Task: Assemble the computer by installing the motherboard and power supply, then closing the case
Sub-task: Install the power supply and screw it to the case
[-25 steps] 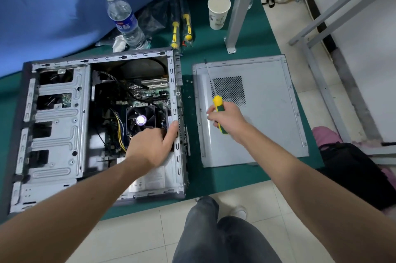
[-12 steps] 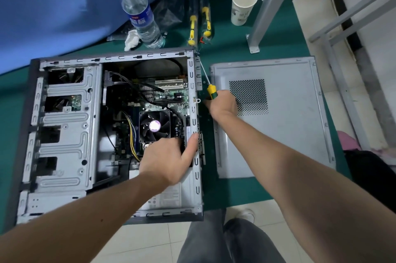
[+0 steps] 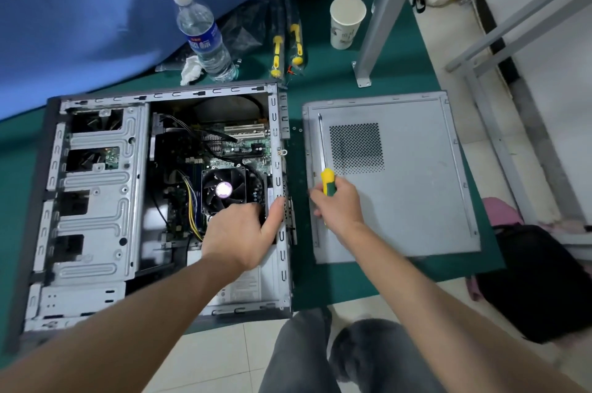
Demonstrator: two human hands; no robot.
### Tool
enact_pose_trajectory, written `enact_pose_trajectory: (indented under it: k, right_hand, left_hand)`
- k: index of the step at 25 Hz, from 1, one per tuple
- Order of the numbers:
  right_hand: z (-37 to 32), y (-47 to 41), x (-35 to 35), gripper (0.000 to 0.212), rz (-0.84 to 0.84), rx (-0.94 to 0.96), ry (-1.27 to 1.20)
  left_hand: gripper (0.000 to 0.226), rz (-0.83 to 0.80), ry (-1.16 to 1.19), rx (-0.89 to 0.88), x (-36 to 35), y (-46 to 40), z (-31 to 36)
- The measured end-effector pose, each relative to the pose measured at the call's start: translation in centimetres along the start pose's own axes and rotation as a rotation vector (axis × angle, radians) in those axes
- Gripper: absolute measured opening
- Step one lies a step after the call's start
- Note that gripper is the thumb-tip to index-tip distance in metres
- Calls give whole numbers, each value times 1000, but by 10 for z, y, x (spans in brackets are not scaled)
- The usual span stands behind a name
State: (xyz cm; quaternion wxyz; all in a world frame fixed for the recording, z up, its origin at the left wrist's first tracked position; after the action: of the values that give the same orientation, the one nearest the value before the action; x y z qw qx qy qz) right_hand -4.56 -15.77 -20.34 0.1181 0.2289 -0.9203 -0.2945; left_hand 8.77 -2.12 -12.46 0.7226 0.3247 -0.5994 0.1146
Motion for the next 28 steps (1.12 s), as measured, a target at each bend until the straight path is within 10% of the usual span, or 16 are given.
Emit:
enact_pose_trajectory:
  k: [17, 21, 28]
  right_hand:
    - [-18, 107, 40, 21, -326, -109, -101]
    - [-8, 118, 41, 26, -367, -124, -124]
    - [-4, 124, 56, 26, -361, -125, -238]
  left_hand:
    - [29, 439, 108, -167, 53, 35, 41]
    - [21, 211, 381, -448, 44, 64, 95]
    - [13, -4, 813, -250, 34, 73, 93]
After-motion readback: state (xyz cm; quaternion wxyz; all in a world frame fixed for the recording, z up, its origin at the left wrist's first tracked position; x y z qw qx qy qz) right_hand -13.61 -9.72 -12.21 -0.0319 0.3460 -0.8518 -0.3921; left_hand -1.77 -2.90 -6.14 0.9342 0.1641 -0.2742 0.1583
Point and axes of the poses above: each hand's wrist, its own y-axis away from the middle knuckle, its own x-axis out of the back of the hand, z = x × y, the point moved 8 cm from there along -y, towards the middle knuckle, and after that the axes turned 14 degrees about -y, right-handed, at the moved point
